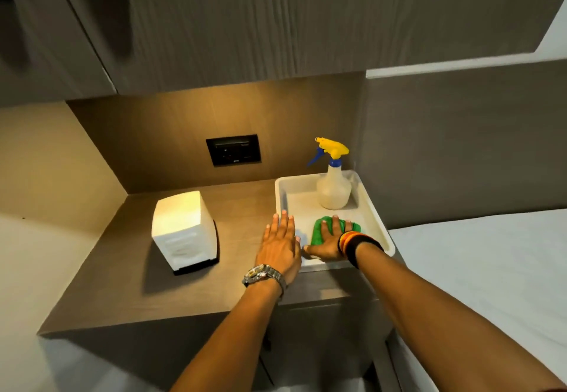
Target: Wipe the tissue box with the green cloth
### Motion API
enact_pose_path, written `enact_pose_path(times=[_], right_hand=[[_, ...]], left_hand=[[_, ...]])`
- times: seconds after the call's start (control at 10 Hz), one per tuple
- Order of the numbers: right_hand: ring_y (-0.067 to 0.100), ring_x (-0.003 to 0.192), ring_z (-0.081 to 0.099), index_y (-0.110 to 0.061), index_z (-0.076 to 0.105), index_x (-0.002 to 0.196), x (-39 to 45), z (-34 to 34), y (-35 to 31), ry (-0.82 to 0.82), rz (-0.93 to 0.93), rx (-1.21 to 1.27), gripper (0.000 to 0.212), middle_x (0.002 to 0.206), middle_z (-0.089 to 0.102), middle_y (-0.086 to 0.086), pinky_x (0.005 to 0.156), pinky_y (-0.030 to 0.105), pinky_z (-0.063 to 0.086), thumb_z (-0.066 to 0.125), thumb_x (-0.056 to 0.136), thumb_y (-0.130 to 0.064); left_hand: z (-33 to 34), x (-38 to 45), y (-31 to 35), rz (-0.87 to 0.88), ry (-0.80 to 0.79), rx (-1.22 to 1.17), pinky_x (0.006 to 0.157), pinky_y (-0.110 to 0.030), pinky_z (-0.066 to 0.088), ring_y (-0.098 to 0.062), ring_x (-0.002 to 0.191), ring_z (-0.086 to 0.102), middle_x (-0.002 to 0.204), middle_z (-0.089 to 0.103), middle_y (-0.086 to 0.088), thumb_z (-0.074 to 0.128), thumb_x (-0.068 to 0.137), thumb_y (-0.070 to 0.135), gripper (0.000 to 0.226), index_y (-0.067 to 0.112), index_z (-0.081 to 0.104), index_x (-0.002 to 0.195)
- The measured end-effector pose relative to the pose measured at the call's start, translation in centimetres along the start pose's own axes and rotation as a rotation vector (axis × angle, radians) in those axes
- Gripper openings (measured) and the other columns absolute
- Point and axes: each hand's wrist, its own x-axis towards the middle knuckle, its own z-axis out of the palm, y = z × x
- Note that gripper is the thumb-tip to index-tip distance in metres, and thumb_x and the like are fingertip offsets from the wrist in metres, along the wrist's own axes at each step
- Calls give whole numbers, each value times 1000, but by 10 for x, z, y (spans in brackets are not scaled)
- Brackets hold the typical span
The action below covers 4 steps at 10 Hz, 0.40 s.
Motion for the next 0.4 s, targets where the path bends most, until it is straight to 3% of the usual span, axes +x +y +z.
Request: enact_pose_path(times=[0.1, 0.2, 0.3, 0.4], right_hand=[[40, 149, -17, -25, -11, 153, -4, 9, 1, 40, 28, 85, 100, 163, -22, 8, 118, 62, -6, 24, 77, -79], [36, 151, -8, -25, 1, 155, -31, -3, -3, 114, 25, 236, 79, 166, -10, 6, 117, 66, -7, 22, 90, -66], [29, 151, 13, -20, 28, 151, -88, -2, -13, 457, -64, 500, 61, 164, 18, 6, 118, 61, 0, 35, 98, -50], [24, 141, 39, -21, 51, 137, -178, 29, -28, 711, -184, 1001, 42, 149, 47, 4, 118, 44, 29, 55, 97, -31]], left_hand=[[-11, -9, 1, 23, 71, 8, 122, -34, -9, -20, 152, -11, 166, -9, -5, 19, 104, 36, 61, 15, -2, 157], [-37, -26, 4, 72, 131, -1, 124, -36, -6, -19, 152, -12, 164, -12, -1, 19, 104, 36, 60, 17, -2, 156], [-78, -53, 7, 208, 230, -28, 125, -38, -2, -16, 150, -15, 160, -14, 2, 19, 104, 37, 57, 20, -4, 154], [-122, -75, 9, 305, 383, 45, 126, -39, 4, -19, 152, -6, 164, -3, -3, 23, 104, 33, 57, 14, 9, 156]])
